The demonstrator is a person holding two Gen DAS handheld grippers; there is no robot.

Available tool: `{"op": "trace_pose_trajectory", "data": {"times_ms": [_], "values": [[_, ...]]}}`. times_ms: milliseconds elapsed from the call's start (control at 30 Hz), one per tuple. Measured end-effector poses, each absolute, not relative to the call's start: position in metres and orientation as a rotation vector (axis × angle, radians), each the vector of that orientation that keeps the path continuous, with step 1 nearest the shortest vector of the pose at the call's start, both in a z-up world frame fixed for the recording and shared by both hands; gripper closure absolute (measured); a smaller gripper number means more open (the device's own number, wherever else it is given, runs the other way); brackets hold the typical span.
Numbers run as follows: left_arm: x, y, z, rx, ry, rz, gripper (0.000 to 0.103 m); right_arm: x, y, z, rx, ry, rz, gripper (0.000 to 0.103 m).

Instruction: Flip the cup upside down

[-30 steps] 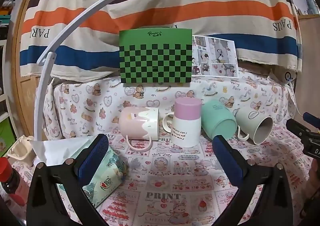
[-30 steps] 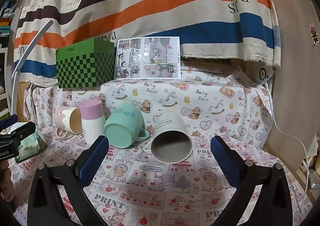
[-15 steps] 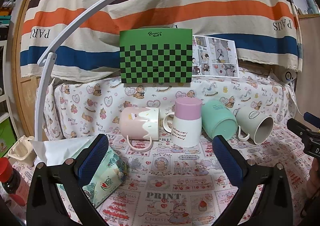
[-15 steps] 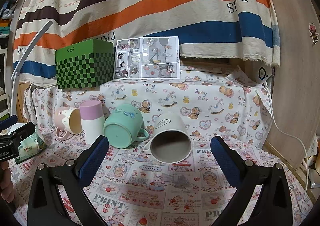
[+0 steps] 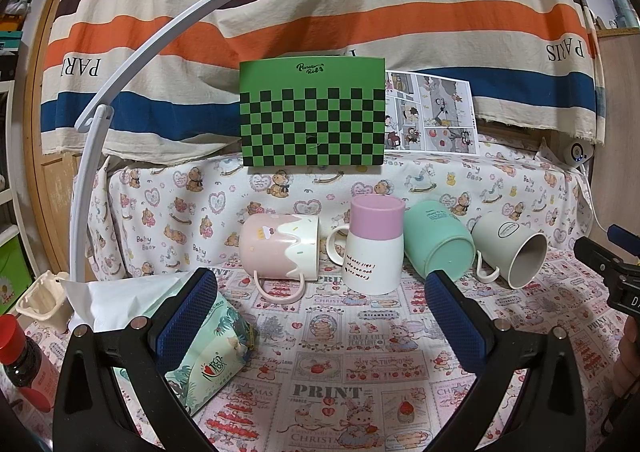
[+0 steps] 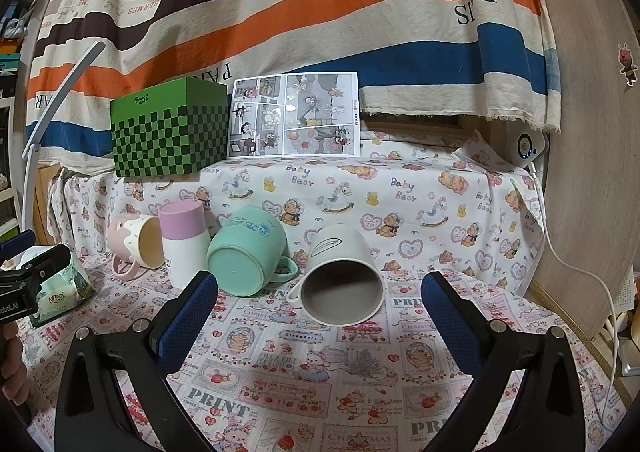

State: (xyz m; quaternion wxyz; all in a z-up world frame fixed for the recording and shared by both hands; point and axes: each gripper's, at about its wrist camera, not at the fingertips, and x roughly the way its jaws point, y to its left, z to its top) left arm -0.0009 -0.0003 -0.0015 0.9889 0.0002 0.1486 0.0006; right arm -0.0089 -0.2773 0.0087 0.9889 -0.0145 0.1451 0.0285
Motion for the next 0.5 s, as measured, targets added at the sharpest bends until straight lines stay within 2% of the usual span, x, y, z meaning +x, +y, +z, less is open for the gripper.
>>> {"op": "trace_pose_trajectory", "data": {"times_ms": [500], "values": [[-0.0007, 0.0011, -0.0018, 0.001, 0.3, -0.002, 0.0, -0.0067, -0.2794, 0.0085, -0.022, 0.301, 0.053, 0.0]]}}
